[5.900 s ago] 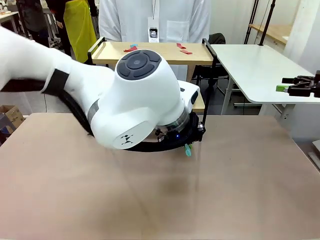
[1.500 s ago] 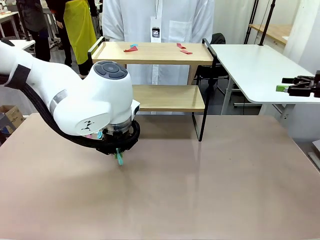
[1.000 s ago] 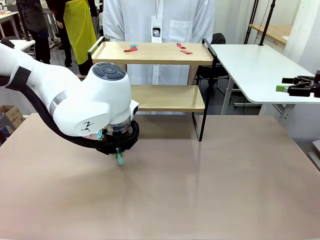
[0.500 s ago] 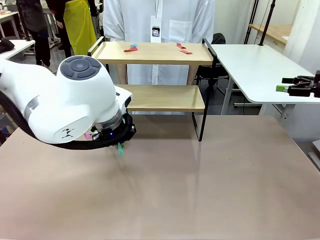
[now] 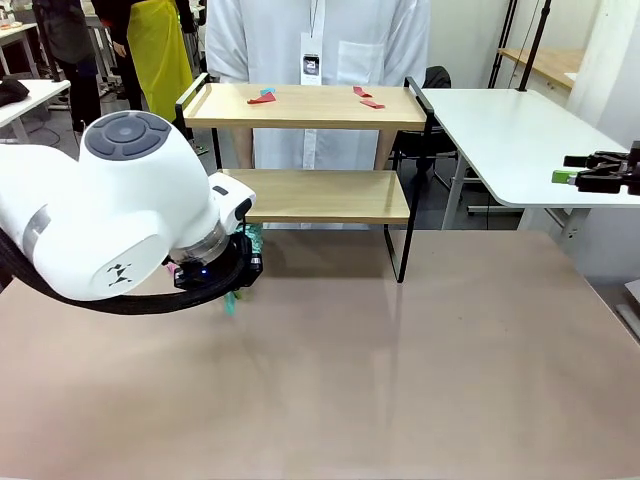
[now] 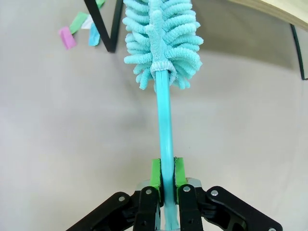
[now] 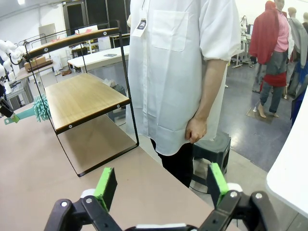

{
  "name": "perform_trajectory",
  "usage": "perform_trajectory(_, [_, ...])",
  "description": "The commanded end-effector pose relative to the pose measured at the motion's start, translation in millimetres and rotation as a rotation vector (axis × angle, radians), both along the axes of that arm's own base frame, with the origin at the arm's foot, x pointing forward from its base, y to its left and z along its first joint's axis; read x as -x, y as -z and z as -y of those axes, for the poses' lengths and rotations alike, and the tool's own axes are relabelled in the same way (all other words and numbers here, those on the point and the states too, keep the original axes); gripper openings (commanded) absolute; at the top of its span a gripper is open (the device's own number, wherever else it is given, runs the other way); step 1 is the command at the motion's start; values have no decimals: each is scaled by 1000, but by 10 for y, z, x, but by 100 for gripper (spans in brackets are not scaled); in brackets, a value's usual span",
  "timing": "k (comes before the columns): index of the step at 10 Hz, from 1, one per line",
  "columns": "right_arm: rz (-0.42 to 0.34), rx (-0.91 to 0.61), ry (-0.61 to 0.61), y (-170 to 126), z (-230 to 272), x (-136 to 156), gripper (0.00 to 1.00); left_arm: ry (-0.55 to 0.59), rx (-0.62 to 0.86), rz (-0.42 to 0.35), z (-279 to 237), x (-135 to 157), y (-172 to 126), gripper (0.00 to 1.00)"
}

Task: Clean the shelf.
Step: Clean the specific section of the Shelf indicated by the human with the Duster.

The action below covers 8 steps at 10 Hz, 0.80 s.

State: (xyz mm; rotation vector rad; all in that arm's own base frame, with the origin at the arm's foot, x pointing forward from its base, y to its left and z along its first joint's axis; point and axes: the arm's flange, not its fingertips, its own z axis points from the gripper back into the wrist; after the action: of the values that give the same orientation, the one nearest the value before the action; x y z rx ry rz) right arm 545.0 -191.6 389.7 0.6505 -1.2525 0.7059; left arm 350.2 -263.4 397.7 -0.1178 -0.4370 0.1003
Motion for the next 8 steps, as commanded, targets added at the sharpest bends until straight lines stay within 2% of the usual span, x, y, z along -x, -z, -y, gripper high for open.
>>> perform_trajectory(1, [6, 0, -3, -29, -23, -3, 100, 37, -46, 3, -193, 71, -86, 13])
perform_trajectory(4, [6, 0, -3, -29, -23, -3, 100, 167, -92, -14, -535, 70, -195, 13])
perform_trajectory(8, [6, 0, -3, -29, -23, -3, 100, 450, -105, -92, -919, -11, -259, 13])
